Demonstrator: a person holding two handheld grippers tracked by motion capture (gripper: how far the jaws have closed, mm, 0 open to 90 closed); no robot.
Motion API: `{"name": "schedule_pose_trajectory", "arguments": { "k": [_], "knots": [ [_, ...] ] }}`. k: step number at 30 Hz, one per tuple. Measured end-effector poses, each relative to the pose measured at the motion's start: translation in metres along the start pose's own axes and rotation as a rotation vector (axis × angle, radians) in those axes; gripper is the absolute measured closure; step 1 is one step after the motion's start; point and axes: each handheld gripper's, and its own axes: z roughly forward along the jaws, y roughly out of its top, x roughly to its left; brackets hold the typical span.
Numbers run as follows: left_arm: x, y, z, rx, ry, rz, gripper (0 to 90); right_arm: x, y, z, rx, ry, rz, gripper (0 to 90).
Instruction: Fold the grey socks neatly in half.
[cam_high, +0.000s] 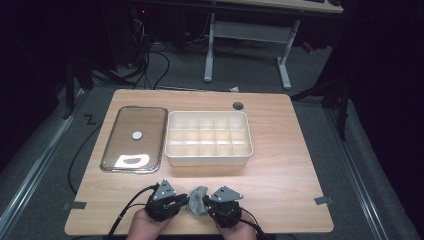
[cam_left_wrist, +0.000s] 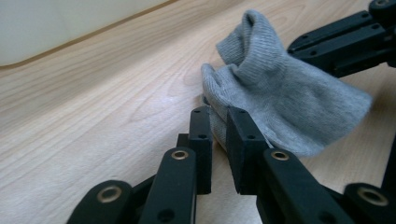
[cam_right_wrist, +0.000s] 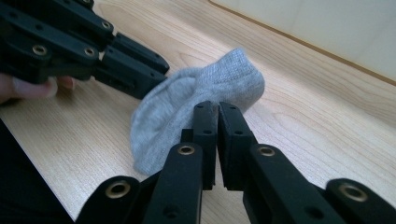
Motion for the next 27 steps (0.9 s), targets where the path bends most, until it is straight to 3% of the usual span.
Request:
{"name": "schedule_pose_trajectory", "arguments": {
  "k": [8,17,25,27],
  "knots": [
    [-0.015,0.008,0.013,-0.005,-0.011,0.031,89.4,-0.004,0.006,0.005,0.013,-0.006,-0.014,87.3],
    [-0.024,0.013,0.028,0.011,-0.035,0.073,89.6,-0.01,0.012,0.007,0.017,-0.019,-0.017,89.9],
    [-0.019,0.008,0.022,0.038,-0.035,0.088,85.1,-0.002,0.001,0.013,0.019,-0.021,-0.037,90.0],
    [-0.014,0.006,0.017,0.037,-0.037,0.079,84.2,-0.001,-0.002,0.014,0.005,-0.011,-0.019,90.0]
  ]
}}
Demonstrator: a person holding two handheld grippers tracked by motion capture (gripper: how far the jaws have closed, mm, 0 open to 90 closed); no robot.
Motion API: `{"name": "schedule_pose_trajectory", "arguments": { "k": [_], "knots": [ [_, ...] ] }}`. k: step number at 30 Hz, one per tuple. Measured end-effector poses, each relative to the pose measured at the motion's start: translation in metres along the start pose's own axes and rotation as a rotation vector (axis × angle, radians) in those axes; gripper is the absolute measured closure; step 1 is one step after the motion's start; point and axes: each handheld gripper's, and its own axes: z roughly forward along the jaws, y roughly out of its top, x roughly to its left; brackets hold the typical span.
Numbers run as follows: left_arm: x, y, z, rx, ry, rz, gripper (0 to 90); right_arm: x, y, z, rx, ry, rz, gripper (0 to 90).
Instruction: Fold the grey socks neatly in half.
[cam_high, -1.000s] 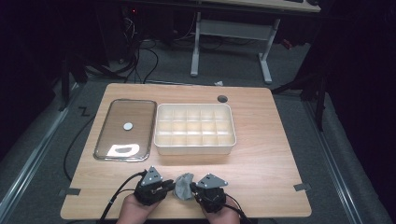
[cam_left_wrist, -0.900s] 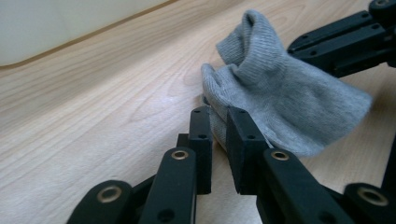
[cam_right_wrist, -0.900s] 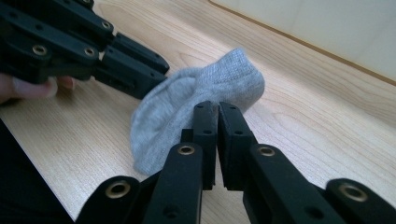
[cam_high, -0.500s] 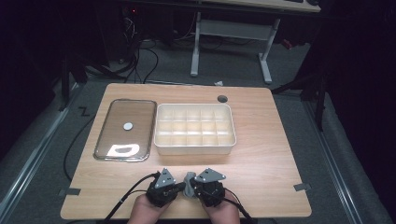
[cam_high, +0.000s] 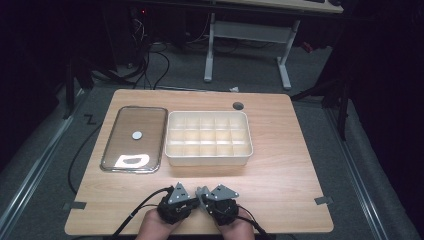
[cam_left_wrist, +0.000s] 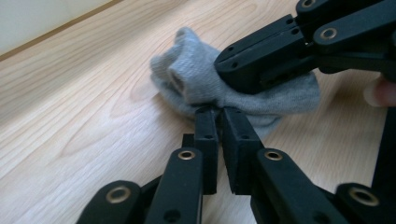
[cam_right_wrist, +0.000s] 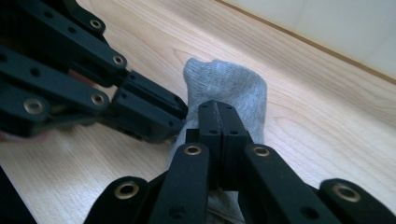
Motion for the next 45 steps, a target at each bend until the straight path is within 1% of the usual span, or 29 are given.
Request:
{"name": "schedule_pose_trajectory", "arguments": {
  "k": [2,4,5,6,7,10,12,14,15,17,20,22,24,25,27,29,31,36,39,41,43,45],
  "knots": [
    [0.004,-0.001,-0.006,-0.018,0.011,-0.009,86.2,0.001,-0.002,0.001,-0.013,0.0,-0.008,90.0],
    [0.008,0.0,-0.013,-0.05,0.024,-0.021,87.2,0.001,-0.002,0.001,-0.015,0.0,-0.006,90.0],
    [0.01,0.0,-0.016,-0.07,0.025,-0.03,87.4,0.001,-0.002,0.001,-0.017,0.001,-0.002,90.0],
    [0.011,0.002,-0.02,-0.104,0.018,-0.036,87.8,0.001,-0.003,0.001,-0.021,0.001,-0.003,90.0],
    [0.011,0.003,-0.023,-0.119,0.019,-0.034,88.1,0.001,-0.004,0.001,-0.025,0.0,-0.006,90.0],
    [0.01,0.011,-0.03,-0.188,0.008,-0.032,89.1,0.001,-0.004,0.001,-0.032,0.001,-0.009,90.0],
    [0.007,0.02,-0.03,-0.216,0.004,-0.027,89.7,0.001,-0.005,0.001,-0.035,0.005,-0.006,90.0],
    [0.004,0.027,-0.028,-0.226,-0.003,-0.025,89.7,-0.001,-0.005,0.001,-0.036,0.011,-0.007,90.0],
    [0.004,0.03,-0.026,-0.231,-0.006,-0.029,89.8,-0.001,-0.005,0.001,-0.037,0.015,-0.005,90.0],
    [0.002,0.036,-0.018,-0.242,-0.028,-0.05,89.7,-0.002,-0.006,0.001,-0.043,0.018,-0.01,90.0],
    [0.002,0.039,-0.005,-0.226,-0.04,-0.066,89.6,-0.002,-0.006,0.001,-0.046,0.022,-0.011,90.0],
    [0.006,0.037,0.002,-0.214,-0.052,-0.094,89.4,-0.003,-0.007,0.001,-0.048,0.029,-0.011,90.0],
    [0.012,0.033,0.007,-0.203,-0.058,-0.117,89.3,-0.003,-0.008,0.001,-0.055,0.032,-0.006,90.0],
    [0.013,0.03,0.01,-0.189,-0.051,-0.118,89.4,-0.003,-0.008,0.001,-0.056,0.035,0.001,90.0],
    [0.015,0.025,0.013,-0.169,-0.048,-0.122,89.7,-0.004,-0.01,0.001,-0.065,0.035,-0.001,90.0],
    [0.016,0.02,0.015,-0.152,-0.034,-0.106,89.9,-0.004,-0.01,0.001,-0.068,0.039,0.004,90.0],
    [0.016,0.017,0.015,-0.149,-0.026,-0.094,90.0,-0.004,-0.011,0.0,-0.069,0.045,0.009,90.0],
    [0.011,0.013,0.016,-0.161,0.018,-0.041,90.0,-0.004,-0.012,0.0,-0.078,0.05,0.021,90.0],
    [0.011,0.013,0.016,-0.158,0.023,-0.036,90.0,-0.005,-0.009,-0.001,-0.068,0.046,0.019,90.0],
    [0.011,0.014,0.016,-0.157,0.027,-0.04,90.0,-0.005,-0.007,-0.008,-0.074,0.033,0.016,90.0],
    [0.011,0.014,0.016,-0.156,0.029,-0.036,90.0,-0.003,-0.007,-0.019,-0.11,0.038,0.021,90.0],
    [0.011,0.014,0.016,-0.156,0.029,-0.036,90.0,0.0,-0.01,-0.029,-0.115,0.043,0.015,90.0]
  ]
}}
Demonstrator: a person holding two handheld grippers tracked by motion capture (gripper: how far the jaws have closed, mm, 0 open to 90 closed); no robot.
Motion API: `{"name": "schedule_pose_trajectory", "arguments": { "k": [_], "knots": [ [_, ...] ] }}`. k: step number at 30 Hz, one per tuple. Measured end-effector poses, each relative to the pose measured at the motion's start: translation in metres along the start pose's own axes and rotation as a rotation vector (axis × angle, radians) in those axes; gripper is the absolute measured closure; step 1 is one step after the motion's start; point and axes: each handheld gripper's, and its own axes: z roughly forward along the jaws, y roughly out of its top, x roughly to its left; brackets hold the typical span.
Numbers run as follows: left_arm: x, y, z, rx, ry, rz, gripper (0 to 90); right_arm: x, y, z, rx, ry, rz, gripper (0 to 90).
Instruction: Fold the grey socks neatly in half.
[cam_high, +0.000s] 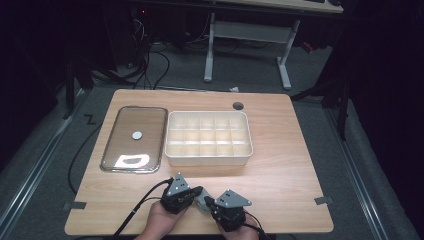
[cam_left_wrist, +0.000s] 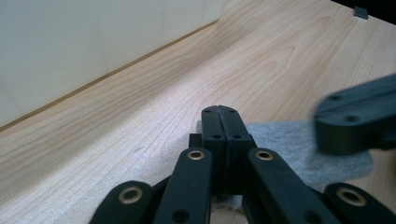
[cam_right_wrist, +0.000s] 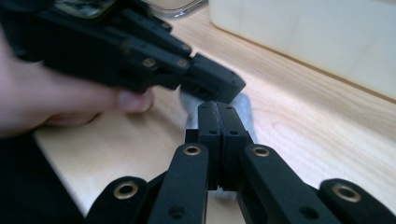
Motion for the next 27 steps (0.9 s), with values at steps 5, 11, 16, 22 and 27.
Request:
{"name": "schedule_pose_trajectory", "arguments": {
  "k": [5,11,16,22,27],
  "knots": [
    [-0.001,0.0,0.0,0.002,0.0,0.013,90.0,0.005,-0.015,0.001,0.061,-0.007,-0.012,90.0],
    [-0.003,0.0,0.001,0.007,0.018,0.028,90.0,-0.001,-0.022,0.007,0.063,0.011,0.028,90.0],
    [-0.004,0.0,0.002,0.019,0.026,0.026,90.0,-0.001,-0.025,0.009,0.046,0.023,0.029,90.0],
    [-0.004,0.0,0.002,0.02,0.024,0.028,90.0,-0.002,-0.027,0.009,0.038,0.033,0.024,90.0],
    [-0.002,-0.001,0.0,0.008,0.013,0.017,89.8,-0.007,-0.02,0.005,0.056,0.076,0.059,87.3]
  ]
}}
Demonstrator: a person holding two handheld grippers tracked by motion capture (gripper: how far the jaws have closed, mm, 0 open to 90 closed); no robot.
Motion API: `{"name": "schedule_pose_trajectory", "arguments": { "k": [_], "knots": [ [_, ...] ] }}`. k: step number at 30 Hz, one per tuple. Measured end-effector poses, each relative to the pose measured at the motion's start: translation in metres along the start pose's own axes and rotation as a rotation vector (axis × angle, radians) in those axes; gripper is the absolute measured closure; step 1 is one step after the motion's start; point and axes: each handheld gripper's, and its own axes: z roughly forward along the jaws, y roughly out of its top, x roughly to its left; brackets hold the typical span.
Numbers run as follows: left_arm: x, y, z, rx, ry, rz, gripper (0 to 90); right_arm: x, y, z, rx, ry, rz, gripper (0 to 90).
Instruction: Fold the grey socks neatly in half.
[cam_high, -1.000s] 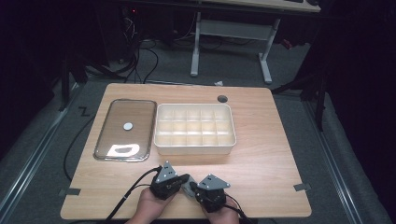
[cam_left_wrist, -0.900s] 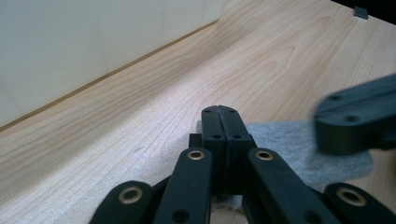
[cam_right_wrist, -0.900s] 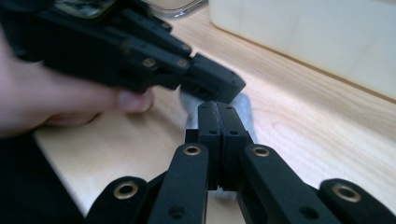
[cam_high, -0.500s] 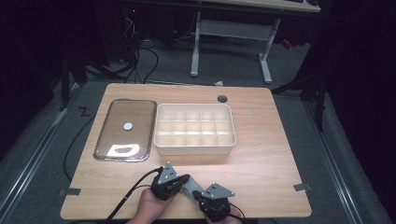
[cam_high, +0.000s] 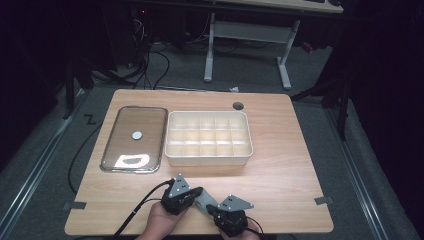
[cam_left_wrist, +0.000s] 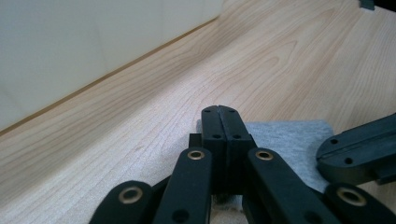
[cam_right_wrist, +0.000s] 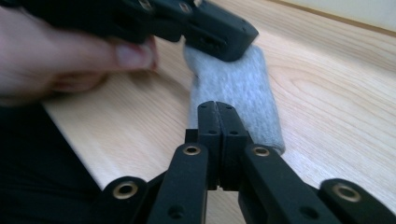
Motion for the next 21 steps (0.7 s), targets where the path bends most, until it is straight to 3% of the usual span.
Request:
{"name": "schedule_pose_trajectory", "arguments": {
  "k": [2,6,8,11,16,18,20,21],
  "knots": [
    [0.001,0.0,0.0,-0.003,-0.004,-0.012,89.6,0.0,0.006,-0.006,-0.02,0.028,0.01,85.0],
    [0.001,0.0,0.0,-0.002,-0.005,-0.01,89.6,0.0,0.023,-0.011,-0.015,0.001,-0.021,80.3],
    [0.001,0.0,0.0,-0.002,-0.007,-0.009,89.6,-0.005,0.031,-0.01,-0.001,-0.014,-0.019,77.2],
    [0.001,0.0,0.0,-0.001,-0.01,-0.006,89.6,-0.014,0.037,-0.005,0.019,-0.001,0.002,68.0],
    [0.0,-0.001,-0.001,-0.008,-0.012,0.004,89.0,-0.022,0.036,0.013,0.135,0.053,0.054,51.0],
    [-0.003,-0.002,-0.003,-0.027,-0.009,0.041,88.2,-0.023,0.033,0.021,0.191,0.055,0.061,48.7],
    [-0.005,-0.002,-0.004,-0.041,-0.002,0.046,85.6,-0.029,0.029,0.026,0.194,0.091,0.116,47.9],
    [-0.004,-0.003,-0.005,-0.047,-0.004,0.04,84.2,-0.029,0.029,0.026,0.193,0.095,0.122,49.4]
  ]
}}
